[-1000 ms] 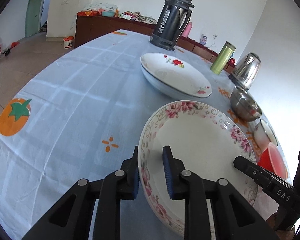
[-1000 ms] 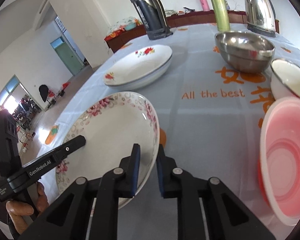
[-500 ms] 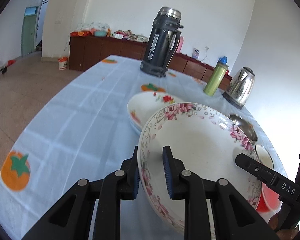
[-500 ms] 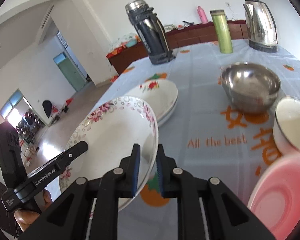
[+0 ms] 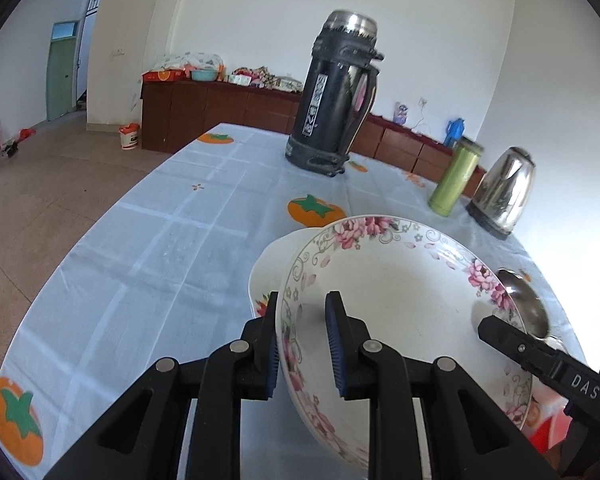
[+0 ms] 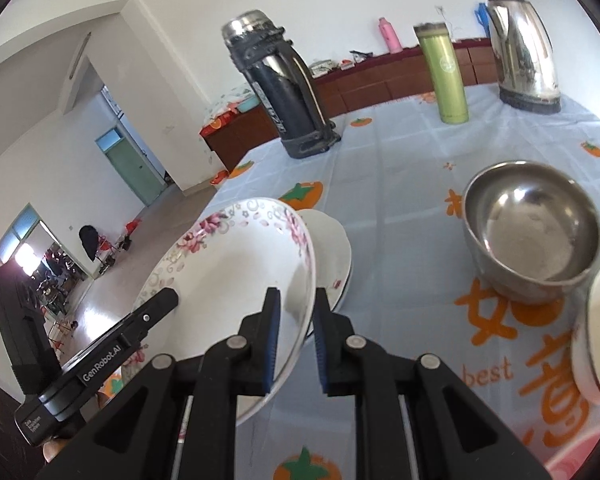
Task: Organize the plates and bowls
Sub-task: 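Lower the pink-floral plate with both tools onto the red-flower plate stack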
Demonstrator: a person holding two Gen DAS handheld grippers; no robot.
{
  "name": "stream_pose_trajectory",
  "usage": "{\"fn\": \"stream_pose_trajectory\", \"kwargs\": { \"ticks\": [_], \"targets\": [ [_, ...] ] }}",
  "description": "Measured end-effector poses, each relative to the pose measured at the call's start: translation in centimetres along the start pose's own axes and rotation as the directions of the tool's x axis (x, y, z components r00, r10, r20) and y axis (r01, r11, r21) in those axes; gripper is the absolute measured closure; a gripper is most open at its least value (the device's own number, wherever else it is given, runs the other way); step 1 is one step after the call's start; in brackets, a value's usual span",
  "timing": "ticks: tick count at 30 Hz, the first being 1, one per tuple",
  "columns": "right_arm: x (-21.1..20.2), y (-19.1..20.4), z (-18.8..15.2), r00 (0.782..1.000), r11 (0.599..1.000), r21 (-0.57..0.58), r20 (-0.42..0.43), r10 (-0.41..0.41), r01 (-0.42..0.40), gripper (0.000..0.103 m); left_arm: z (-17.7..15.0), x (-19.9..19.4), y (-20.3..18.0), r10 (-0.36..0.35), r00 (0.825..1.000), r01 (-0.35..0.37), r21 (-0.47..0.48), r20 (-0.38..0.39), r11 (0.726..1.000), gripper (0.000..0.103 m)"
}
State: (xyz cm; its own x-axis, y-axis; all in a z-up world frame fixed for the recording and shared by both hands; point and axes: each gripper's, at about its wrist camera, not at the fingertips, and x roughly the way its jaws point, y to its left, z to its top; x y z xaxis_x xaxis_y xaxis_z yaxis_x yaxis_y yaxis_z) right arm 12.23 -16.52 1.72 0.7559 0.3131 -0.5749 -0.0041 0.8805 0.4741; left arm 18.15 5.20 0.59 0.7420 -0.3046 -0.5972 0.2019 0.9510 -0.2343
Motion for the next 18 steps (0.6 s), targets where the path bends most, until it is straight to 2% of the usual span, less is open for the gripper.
{"fn": "stream_pose_trajectory", "kwargs": {
  "ticks": [9, 18],
  "targets": [
    [2.6, -1.1, 0.0, 0.999, 0.999, 0.024, -0.027, -0.045, 0.045, 0.086, 0.3, 3.0, 0.2, 0.02, 0.999, -0.02, 0.005, -0.03, 1.0, 0.08],
    [4.1, -0.7, 0.2, 0.995, 0.996, -0.013, -0.031, -0.09, 0.09, 0.086, 0.5, 4.4, 0.4, 0.029, 0.999, -0.03, -0.011, -0.03, 0.999, 0.08]
  ]
}}
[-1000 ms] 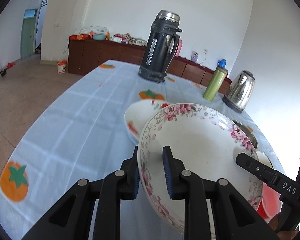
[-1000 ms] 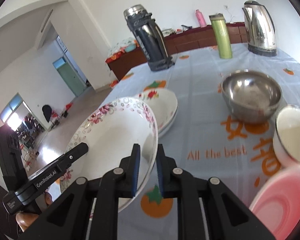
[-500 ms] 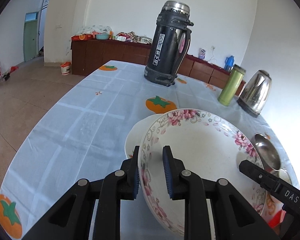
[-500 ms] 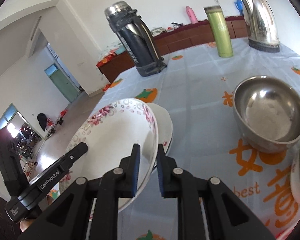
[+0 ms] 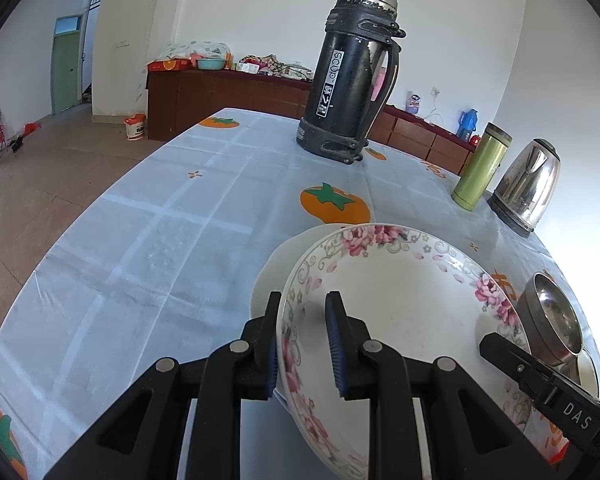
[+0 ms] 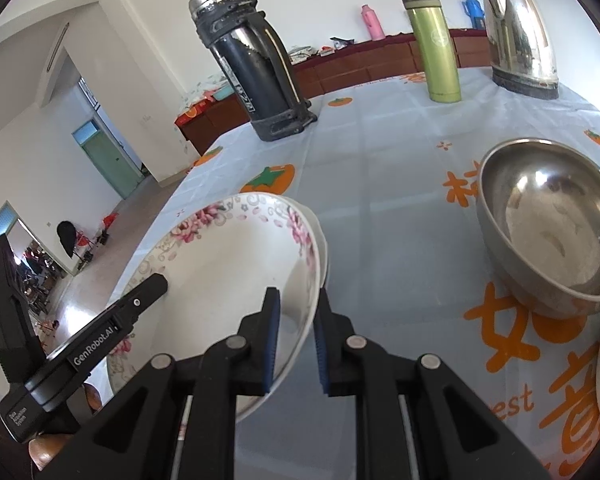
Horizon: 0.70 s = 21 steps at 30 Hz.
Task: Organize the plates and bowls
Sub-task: 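Lower the pink-floral plate with both tools onto the red-flower plate stack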
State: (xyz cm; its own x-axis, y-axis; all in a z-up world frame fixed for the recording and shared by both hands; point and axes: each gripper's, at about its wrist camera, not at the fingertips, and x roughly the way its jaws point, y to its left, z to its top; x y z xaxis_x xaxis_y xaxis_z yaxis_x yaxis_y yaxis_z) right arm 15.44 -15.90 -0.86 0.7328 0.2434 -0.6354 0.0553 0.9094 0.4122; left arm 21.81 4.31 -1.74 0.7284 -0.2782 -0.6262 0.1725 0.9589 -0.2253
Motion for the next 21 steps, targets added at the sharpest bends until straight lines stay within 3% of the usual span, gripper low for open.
{"fn": "stream_pose_trajectory", "kwargs": {
  "ticks": [21],
  "targets": [
    [1.1, 0.8, -0.1, 0.994, 0.991, -0.092, 0.053, -0.095, 0.1, 0.082, -0.1, 1.1, -0.4, 0.035, 0.999, -0.035, 0.004, -0.006, 0.999, 0.08]
  ]
}}
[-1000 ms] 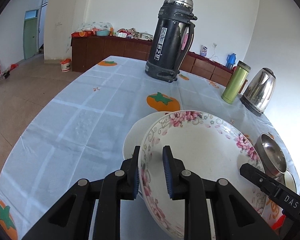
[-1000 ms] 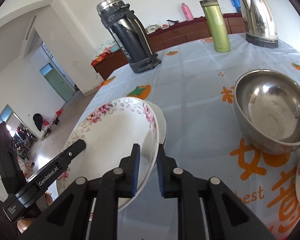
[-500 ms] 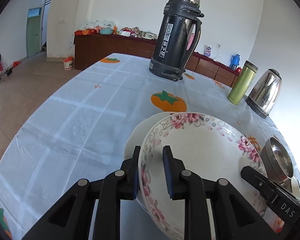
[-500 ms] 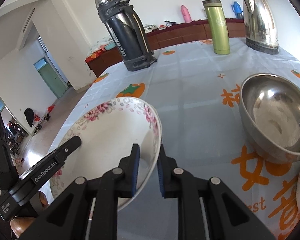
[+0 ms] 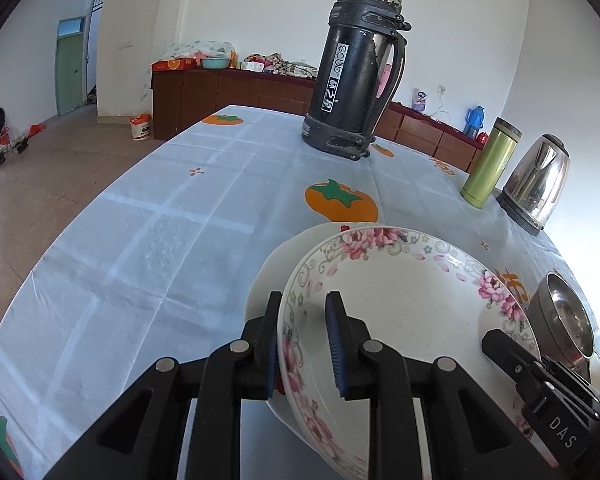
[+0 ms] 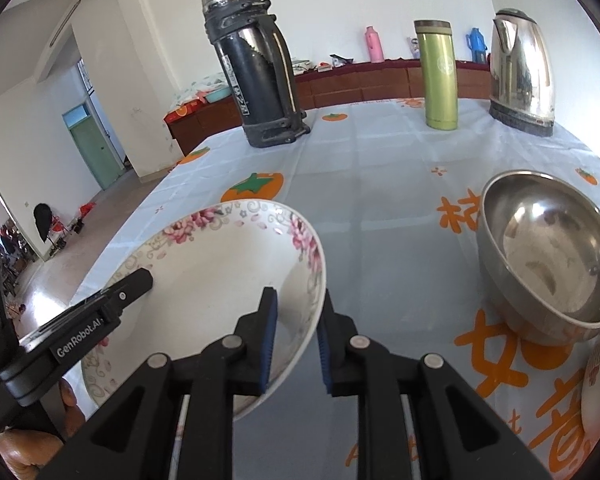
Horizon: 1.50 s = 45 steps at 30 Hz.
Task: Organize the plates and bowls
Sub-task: 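Lower the pink-floral plate with both tools onto the red-flower plate stack, then open both tools and release the pink-floral plate on the stack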
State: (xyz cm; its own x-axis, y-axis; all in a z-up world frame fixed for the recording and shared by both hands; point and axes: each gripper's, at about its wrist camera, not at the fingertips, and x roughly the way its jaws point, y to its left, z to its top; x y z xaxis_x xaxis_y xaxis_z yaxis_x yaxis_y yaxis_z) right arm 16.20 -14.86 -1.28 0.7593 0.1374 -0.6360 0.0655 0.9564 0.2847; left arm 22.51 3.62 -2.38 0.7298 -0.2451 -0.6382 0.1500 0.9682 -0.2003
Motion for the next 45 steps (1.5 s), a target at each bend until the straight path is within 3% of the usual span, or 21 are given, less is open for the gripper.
{"fn": "stream_pose_trajectory", "kwargs": {
  "ticks": [13, 24, 30, 39, 42, 45],
  "targets": [
    [0.5, -0.1, 0.1, 1.0, 1.0, 0.006, -0.001, -0.008, 0.008, 0.081, 0.4, 0.3, 0.1, 0.018, 1.0, -0.019, -0.037, -0.024, 0.999, 0.08],
    [0.2, 0.0, 0.0, 1.0, 1.0, 0.006, 0.0, -0.003, 0.003, 0.08, 0.6, -0.1, 0.0, 0.058, 0.998, -0.058, -0.014, -0.023, 0.998, 0.08],
    [-0.4, 1.2, -0.4, 1.0, 0.999, -0.035, 0.003, -0.006, 0.007, 0.068, 0.6, -0.2, -0.1, 0.096, 0.995, -0.096, 0.014, -0.003, 0.995, 0.08],
    [-0.1, 1.2, -0.5, 1.0, 0.999, -0.053, 0.023, -0.009, 0.01, 0.067, 0.3, -0.5, -0.3, 0.114, 0.993, -0.115, 0.027, 0.02, 0.993, 0.079],
    [0.1, 0.9, -0.4, 1.0, 0.999, -0.041, 0.016, 0.002, -0.002, 0.066, -0.1, -1.0, -0.4, 0.17, 0.984, -0.172, 0.039, 0.045, 0.984, 0.071],
    [0.9, 1.0, -0.3, 0.999, 0.998, -0.049, -0.029, 0.033, -0.035, 0.049, -0.6, -1.9, 0.0, 0.205, 0.976, -0.208, 0.031, 0.07, 0.978, 0.053]
  ]
}}
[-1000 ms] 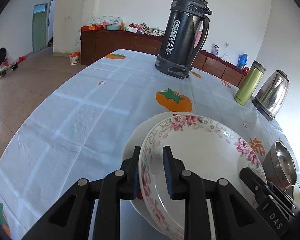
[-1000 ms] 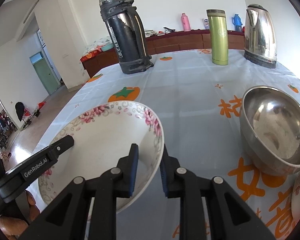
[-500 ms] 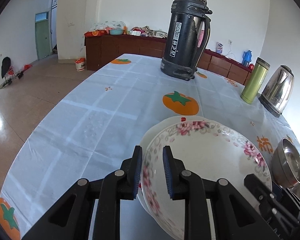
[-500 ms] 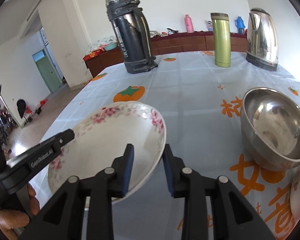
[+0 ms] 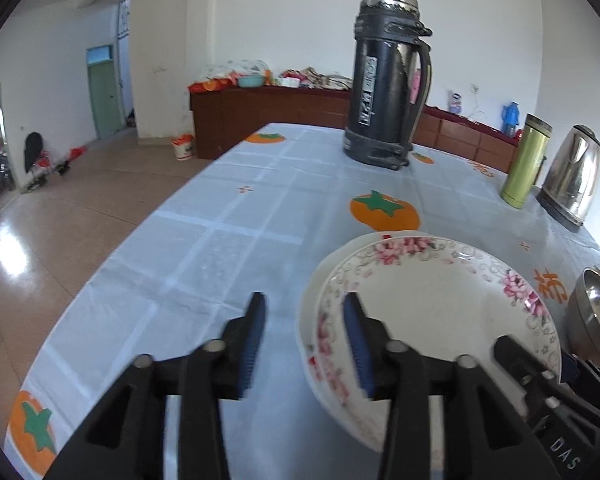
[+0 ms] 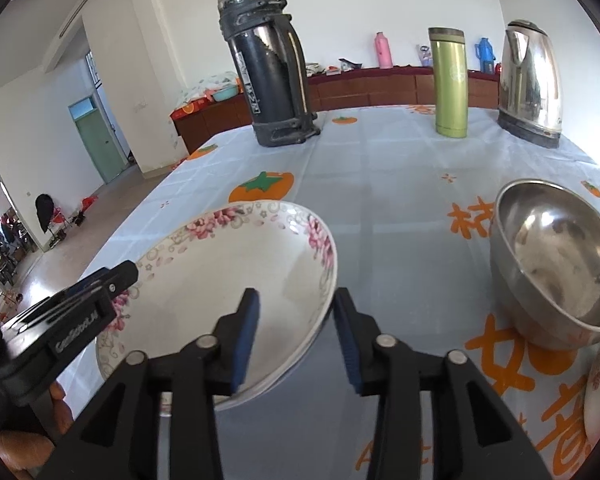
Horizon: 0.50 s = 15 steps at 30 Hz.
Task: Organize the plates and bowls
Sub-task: 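Open both tools and release the pink-floral plate on the stack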
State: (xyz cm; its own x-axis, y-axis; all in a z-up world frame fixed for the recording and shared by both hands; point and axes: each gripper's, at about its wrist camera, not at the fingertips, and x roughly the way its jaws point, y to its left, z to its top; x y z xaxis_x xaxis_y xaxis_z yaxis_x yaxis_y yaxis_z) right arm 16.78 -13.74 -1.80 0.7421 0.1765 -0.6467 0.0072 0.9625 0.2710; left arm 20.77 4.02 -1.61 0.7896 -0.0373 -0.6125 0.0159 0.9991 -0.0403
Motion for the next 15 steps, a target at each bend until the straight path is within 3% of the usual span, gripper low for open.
{"fn": "stream_pose_trajectory", "kwargs": {
  "ticks": [2, 9, 15],
  "targets": [
    [0.4, -0.1, 0.0, 0.999, 1.0, 0.004, -0.026, 0.019, -0.019, 0.046, -0.3, -0.6, 0.3, 0.025, 1.0, -0.025, -0.01, 0.016, 1.0, 0.049],
    [-1.9, -1.2, -0.6, 0.998, 0.999, 0.047, 0.059, 0.023, -0.026, 0.046, -1.0, -2.0, 1.2, 0.037, 0.999, -0.034, -0.091, 0.03, 0.995, 0.049],
    [-6.0, -2.0, -0.8, 0.969, 0.988, 0.09, 0.203, -0.138, 0.122, 0.046, -1.5, -2.3, 0.8, 0.049, 0.998, -0.047, -0.068, 0.036, 0.997, 0.049]
  ]
}}
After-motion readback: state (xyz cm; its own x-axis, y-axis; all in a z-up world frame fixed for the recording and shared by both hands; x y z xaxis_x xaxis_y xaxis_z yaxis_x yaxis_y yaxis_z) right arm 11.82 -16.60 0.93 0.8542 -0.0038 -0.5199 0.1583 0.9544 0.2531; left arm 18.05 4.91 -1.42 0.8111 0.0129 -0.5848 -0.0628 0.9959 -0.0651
